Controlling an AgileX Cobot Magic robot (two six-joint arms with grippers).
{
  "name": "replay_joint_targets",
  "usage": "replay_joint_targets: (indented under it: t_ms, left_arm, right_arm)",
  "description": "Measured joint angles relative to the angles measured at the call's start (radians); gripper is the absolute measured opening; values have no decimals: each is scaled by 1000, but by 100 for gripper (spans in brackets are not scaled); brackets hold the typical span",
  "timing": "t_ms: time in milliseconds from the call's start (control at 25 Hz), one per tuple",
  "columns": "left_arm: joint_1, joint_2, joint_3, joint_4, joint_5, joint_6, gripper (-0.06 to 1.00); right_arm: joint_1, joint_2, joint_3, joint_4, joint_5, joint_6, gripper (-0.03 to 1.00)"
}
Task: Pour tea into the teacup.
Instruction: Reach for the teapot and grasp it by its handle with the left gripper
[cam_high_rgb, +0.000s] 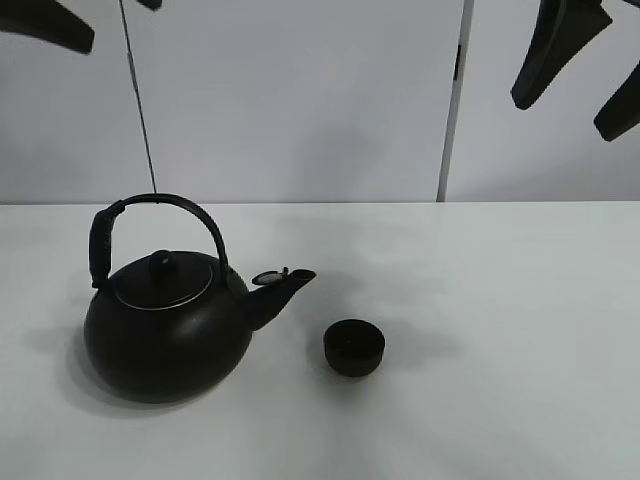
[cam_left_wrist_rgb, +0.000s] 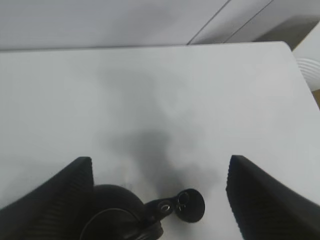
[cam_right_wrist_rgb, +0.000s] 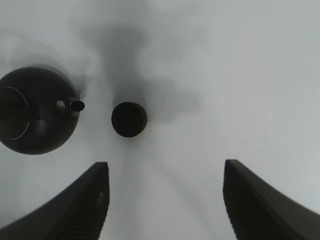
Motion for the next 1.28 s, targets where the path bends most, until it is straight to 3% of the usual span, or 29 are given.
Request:
replay_joint_targets:
  t_ms: [360,520,760,960,1280]
  left_arm:
    - [0,-208,12,-15,-88,142,54]
    - [0,-296,108,-99,-189,256,54]
    - [0,-409,347,-314,-378,471,54]
    - [0,-460,530,-556,-516,756,54]
    - [0,-468,631,-956,-549,1134,54]
  right_arm:
    - [0,0,0,0,-4,0,45]
    - [0,0,0,0,-8,0,45]
    - [0,0,0,0,-27,0,45]
    - [0,0,0,0,-36,0,45]
    - [0,0,0,0,-49,0,45]
